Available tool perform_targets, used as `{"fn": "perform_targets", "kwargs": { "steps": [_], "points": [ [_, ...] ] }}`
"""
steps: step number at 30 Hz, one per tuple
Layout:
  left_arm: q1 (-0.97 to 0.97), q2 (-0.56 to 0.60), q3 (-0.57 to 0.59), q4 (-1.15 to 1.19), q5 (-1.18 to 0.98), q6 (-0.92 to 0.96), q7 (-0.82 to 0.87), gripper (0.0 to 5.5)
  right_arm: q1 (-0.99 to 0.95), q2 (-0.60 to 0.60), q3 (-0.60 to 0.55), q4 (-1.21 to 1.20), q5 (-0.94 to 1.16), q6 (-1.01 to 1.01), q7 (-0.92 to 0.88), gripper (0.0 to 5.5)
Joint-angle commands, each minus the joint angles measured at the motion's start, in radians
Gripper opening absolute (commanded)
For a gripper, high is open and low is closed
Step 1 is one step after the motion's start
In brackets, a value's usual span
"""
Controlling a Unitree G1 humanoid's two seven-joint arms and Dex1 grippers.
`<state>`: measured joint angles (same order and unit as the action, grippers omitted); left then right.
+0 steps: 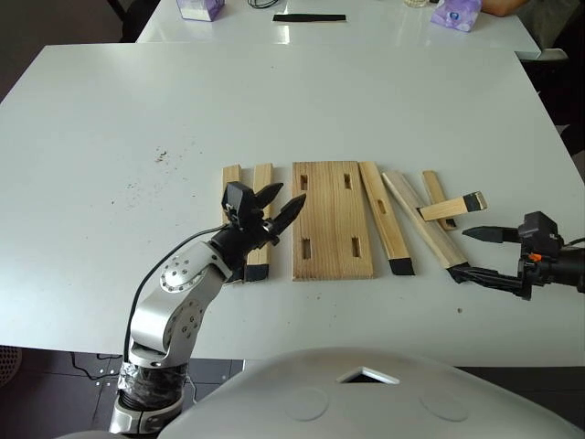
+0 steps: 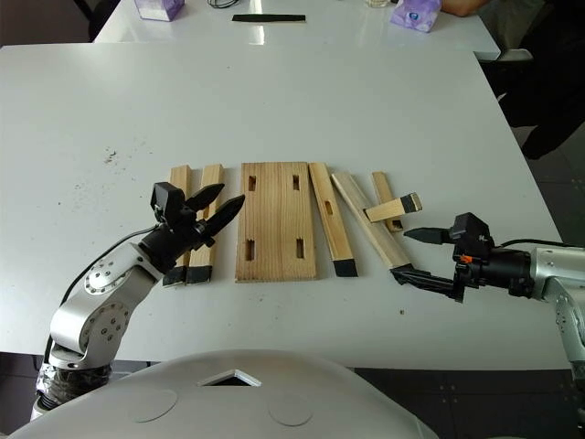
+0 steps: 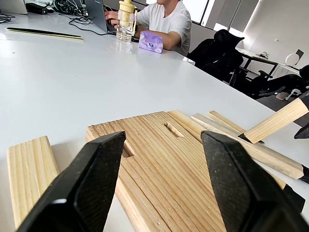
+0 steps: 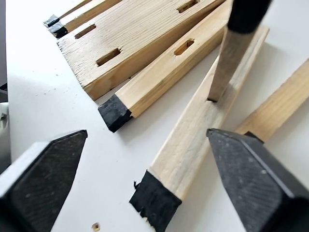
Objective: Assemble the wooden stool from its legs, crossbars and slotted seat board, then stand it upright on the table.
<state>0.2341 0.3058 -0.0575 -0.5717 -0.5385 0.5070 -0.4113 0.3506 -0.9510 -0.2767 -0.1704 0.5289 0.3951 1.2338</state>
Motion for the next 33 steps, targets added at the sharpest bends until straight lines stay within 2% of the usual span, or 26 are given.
{"fn": "perform_targets", "kwargs": {
  "steps": [1,11,19,33],
  "points": [
    [0.014,0.0,0.006,-0.017,0.004,0.0,0.012,2.92,0.027,0.039,0.011,-0.03,-0.056,0.027,-0.112,4.52],
    [0.023,-0.003,0.008,-0.025,-0.001,0.005,0.018,2.92,0.052,0.127,0.047,-0.087,-0.066,0.081,-0.236,4.52],
    [0.018,-0.001,0.01,-0.021,-0.002,0.008,0.016,2.92,0.081,0.154,0.096,-0.046,-0.158,0.012,-0.28,4.52],
    [0.024,-0.017,-0.009,-0.018,0.019,-0.003,0.029,2.92,0.038,0.18,0.109,0.012,-0.176,-0.006,-0.317,2.45]
  ]
}}
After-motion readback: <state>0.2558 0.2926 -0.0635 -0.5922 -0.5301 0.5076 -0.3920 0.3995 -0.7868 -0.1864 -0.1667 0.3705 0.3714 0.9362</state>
